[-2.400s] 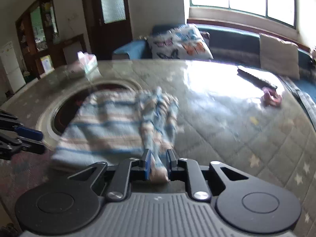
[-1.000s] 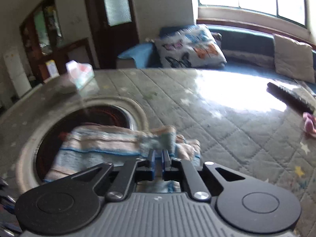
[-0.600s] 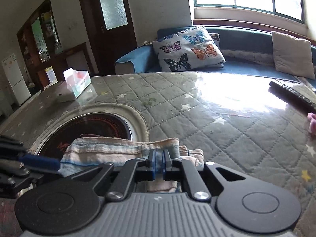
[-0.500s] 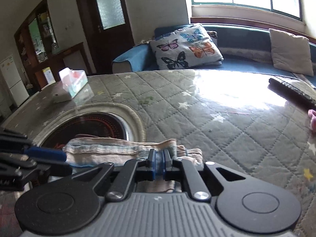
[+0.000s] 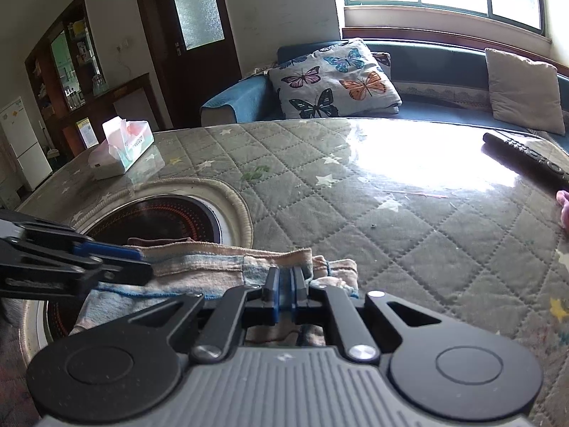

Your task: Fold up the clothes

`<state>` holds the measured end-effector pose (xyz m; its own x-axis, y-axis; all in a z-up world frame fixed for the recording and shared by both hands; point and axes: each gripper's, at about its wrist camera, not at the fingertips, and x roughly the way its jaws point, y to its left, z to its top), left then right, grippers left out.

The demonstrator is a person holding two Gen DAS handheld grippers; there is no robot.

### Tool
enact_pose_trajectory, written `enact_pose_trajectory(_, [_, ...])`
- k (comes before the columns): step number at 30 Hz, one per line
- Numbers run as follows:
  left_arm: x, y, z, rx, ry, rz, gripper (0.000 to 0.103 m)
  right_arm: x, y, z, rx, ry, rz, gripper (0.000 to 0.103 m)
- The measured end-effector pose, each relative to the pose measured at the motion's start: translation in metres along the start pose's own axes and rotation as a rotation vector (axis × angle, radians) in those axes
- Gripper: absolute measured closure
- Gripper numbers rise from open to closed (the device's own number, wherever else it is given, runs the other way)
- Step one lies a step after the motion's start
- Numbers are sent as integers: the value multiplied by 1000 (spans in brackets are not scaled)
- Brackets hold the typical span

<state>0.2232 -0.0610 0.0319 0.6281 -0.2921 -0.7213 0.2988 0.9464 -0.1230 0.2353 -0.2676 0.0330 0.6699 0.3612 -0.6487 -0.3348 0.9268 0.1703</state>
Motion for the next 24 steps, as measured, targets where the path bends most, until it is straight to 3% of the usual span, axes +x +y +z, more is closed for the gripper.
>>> enact_pose_trajectory(6, [9,22,-1,-49,4,38,77,1,0,0,-2,0,0,99])
enact_pose_trajectory(17, [2,28,2,-76,-10,51,77,0,1,1,-5,7,-5,98])
enact_pose_trajectory(24, [-22,14,-18,3,-21,50,76,-10,3,2,-29,-2,-11,94])
